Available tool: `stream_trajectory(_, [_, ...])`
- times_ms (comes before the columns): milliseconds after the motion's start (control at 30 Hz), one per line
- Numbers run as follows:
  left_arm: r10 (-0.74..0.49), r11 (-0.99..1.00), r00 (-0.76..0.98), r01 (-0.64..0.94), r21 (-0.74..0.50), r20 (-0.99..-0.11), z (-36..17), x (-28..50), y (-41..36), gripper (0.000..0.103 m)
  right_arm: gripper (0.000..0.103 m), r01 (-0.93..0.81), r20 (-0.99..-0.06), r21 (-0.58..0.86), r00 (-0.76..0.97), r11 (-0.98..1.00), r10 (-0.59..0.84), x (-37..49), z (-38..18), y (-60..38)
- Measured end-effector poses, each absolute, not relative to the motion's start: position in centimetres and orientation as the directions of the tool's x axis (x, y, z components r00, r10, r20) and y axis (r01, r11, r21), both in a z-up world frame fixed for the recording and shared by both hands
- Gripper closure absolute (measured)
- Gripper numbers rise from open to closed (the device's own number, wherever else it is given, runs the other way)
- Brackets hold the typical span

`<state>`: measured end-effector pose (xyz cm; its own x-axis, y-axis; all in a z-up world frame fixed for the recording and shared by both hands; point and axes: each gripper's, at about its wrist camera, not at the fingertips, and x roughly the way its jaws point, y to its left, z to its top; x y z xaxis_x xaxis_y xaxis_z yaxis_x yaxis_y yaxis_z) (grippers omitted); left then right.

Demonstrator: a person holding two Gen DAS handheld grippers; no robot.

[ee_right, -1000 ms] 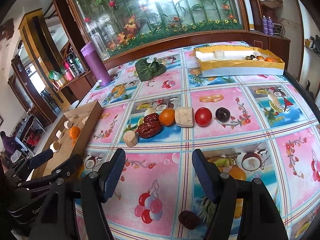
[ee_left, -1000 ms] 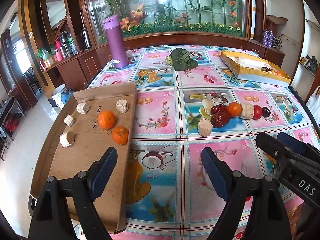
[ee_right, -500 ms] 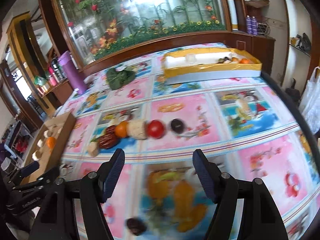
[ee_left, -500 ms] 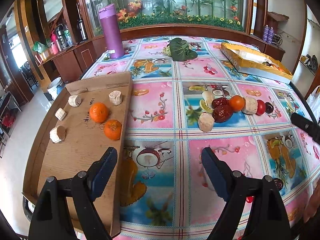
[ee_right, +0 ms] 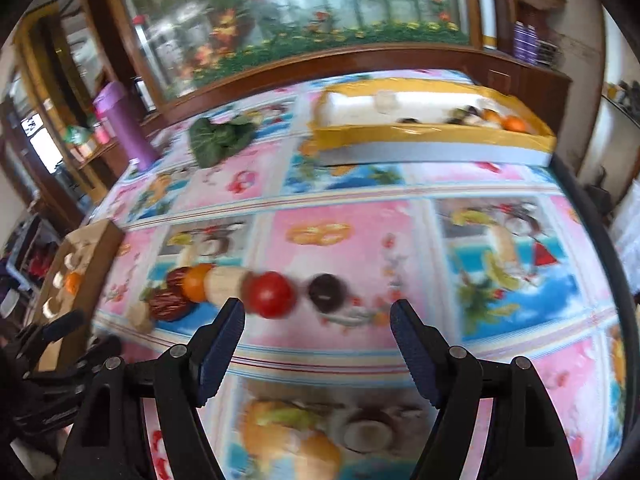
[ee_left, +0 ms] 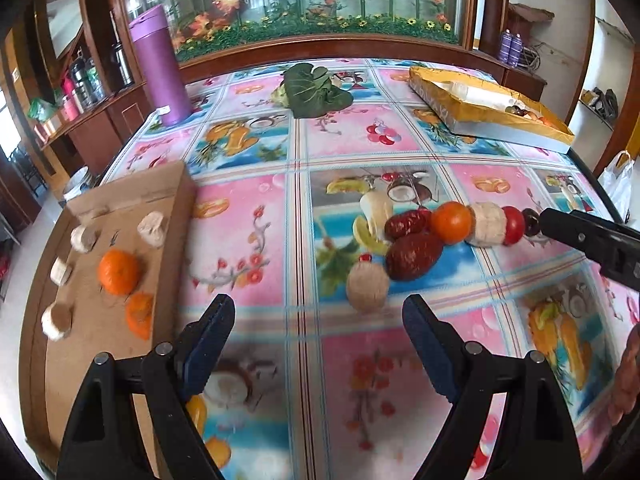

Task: Organize fruits
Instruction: 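Grasp a beige round piece with the left tool while the right tool grasps a beige cylinder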

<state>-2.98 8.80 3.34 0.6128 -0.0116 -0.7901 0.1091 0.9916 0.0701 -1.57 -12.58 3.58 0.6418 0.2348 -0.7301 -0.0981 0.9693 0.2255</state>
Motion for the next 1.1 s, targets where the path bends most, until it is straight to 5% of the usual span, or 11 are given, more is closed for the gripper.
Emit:
stream_trajectory(100, [-0.055,0.988,0.593,0.149,0.042,-0.803,2.3,-1.7,8.7,0.018,0.03,-0.169,-0.711,0.199,0.653,0.965,0.261,-1.0,3.7,-10.6])
stream_trajectory(200, [-0.121,0.987,0.555,0.155,-0.041,-0.823,1.4,-1.1,9.6,0.038,0.039,-0.222,-0.708,0.161,0.653,0.962,0.27,-0.4,3.6,-9.0])
stream_trajectory(300, [-0.162,0.983,0.578,0.165,-0.081,-0.799,1.4,-1.2,10.1,0.043,0.044,-0.259,-0.719,0.135,0.639,0.956,0.275,0.3,2.9,-7.9])
stream_trajectory(600, [-0.179,0.979,0.609,0.191,-0.077,-0.772,1.2,-1.5,9.7,0.047,0.045,-0.3,-0.683,0.01,0.694,0.954,0.226,0.5,1.9,-6.1])
stream_trajectory(700, [-0.182,0.979,0.617,0.187,-0.082,-0.766,1.3,-1.6,9.8,0.077,0.045,-0.296,-0.682,0.012,0.696,0.955,0.224,0.4,1.9,-6.1])
stream_trajectory(833, [-0.207,0.975,0.615,0.192,-0.111,-0.761,1.3,-1.8,10.0,0.077,0.047,-0.312,-0.686,0.035,0.684,0.95,0.25,-0.2,2.0,-6.7])
stream_trajectory(967, [-0.221,0.973,0.614,0.19,-0.13,-0.758,1.3,-1.9,10.1,0.077,0.047,-0.357,-0.662,0.226,0.627,0.906,0.412,-1.0,2.6,-8.9])
stream_trajectory(1100, [-0.224,0.973,0.614,0.187,-0.136,-0.757,1.3,-1.9,10.2,0.077,0.047,-0.303,-0.647,0.238,0.659,0.923,0.384,-1.5,2.7,-9.9])
